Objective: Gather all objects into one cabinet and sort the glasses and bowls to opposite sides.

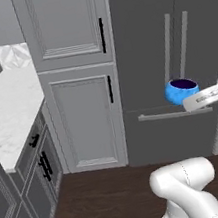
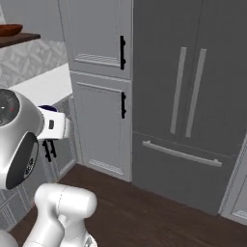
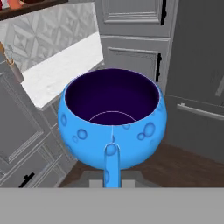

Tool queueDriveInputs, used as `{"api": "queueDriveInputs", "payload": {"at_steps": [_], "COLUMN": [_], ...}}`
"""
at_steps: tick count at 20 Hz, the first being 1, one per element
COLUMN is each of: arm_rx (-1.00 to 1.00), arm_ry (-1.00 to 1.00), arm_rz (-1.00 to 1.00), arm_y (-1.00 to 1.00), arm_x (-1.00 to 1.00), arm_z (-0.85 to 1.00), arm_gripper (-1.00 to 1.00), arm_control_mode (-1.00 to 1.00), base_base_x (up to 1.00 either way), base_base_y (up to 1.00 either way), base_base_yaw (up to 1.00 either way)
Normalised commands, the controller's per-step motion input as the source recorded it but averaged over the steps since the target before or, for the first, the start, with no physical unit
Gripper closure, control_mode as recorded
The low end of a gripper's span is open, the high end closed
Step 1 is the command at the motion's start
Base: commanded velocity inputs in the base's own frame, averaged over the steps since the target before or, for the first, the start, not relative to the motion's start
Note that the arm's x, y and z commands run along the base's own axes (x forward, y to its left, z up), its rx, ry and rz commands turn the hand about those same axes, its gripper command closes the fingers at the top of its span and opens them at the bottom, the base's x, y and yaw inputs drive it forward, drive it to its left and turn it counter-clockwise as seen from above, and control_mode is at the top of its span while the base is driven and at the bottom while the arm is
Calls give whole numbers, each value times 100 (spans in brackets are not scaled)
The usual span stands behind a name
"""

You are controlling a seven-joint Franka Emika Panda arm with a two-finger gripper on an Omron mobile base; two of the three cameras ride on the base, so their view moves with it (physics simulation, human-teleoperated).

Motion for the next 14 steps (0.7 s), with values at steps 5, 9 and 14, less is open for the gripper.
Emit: {"api": "queueDriveInputs", "payload": {"at_steps": [5, 9, 14], "arm_rx": [0, 0, 0], "arm_ry": [0, 0, 0], "arm_rz": [0, 0, 0], "arm_y": [0, 0, 0], "arm_x": [0, 0, 0], "arm_z": [0, 0, 0], "arm_gripper": [100, 100, 100], "arm_control_mode": [100, 100, 100], "base_base_x": [77, 64, 68], "base_base_y": [27, 33, 25], "base_base_yaw": [46, 51, 55]}}
